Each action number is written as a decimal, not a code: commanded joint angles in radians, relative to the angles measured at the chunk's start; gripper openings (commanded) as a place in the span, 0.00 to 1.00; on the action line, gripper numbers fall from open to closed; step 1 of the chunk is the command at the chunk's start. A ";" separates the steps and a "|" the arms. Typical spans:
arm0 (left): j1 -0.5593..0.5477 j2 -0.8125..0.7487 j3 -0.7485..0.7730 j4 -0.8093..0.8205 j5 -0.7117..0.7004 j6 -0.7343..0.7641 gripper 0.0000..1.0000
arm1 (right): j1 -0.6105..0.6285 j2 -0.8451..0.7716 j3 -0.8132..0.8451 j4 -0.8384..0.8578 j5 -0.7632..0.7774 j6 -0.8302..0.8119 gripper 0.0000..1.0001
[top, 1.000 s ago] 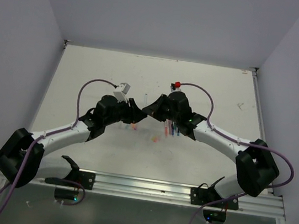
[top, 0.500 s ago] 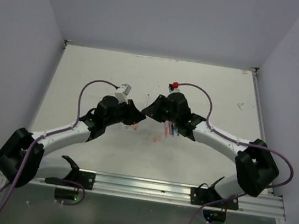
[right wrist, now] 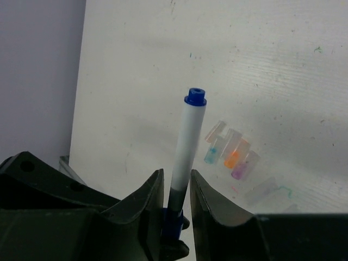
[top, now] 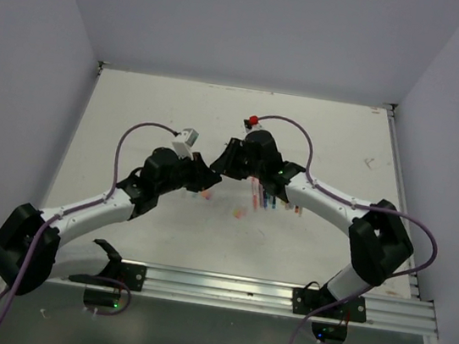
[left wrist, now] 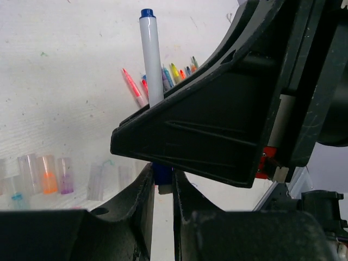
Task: Open the pen caps
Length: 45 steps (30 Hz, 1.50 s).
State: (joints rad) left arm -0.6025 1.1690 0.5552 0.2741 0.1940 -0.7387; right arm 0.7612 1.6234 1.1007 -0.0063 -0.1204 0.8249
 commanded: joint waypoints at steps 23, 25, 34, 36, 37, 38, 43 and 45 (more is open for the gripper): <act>0.009 -0.118 -0.370 0.687 0.360 -0.163 0.00 | -0.149 -0.030 -0.059 0.546 -0.481 -0.067 0.00; 0.009 -0.115 -0.379 0.691 0.361 -0.169 0.00 | -0.155 -0.023 -0.065 0.601 -0.502 -0.021 0.00; 0.009 -0.245 -0.197 -0.074 -0.149 0.038 0.00 | -0.168 -0.069 0.091 -0.099 -0.023 -0.246 0.00; 0.010 -0.238 -0.109 -0.314 -0.398 0.064 0.00 | -0.203 -0.063 0.136 -0.303 0.112 -0.286 0.00; 0.010 -0.224 -0.086 -0.367 -0.460 0.064 0.00 | -0.221 -0.057 0.140 -0.390 0.137 -0.296 0.00; 0.012 -0.220 -0.062 -0.425 -0.541 0.067 0.00 | -0.265 -0.056 0.133 -0.418 0.151 -0.300 0.00; 0.020 -0.181 -0.075 -0.425 -0.610 0.059 0.00 | -0.399 -0.098 -0.019 -0.455 0.157 -0.311 0.00; 0.023 -0.160 -0.093 -0.394 -0.605 0.053 0.00 | -0.427 -0.114 -0.057 -0.463 0.169 -0.320 0.00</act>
State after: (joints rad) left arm -0.5880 0.9821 0.4698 -0.0647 -0.2836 -0.7105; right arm 0.3546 1.5669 1.0973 -0.3500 -0.0223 0.5488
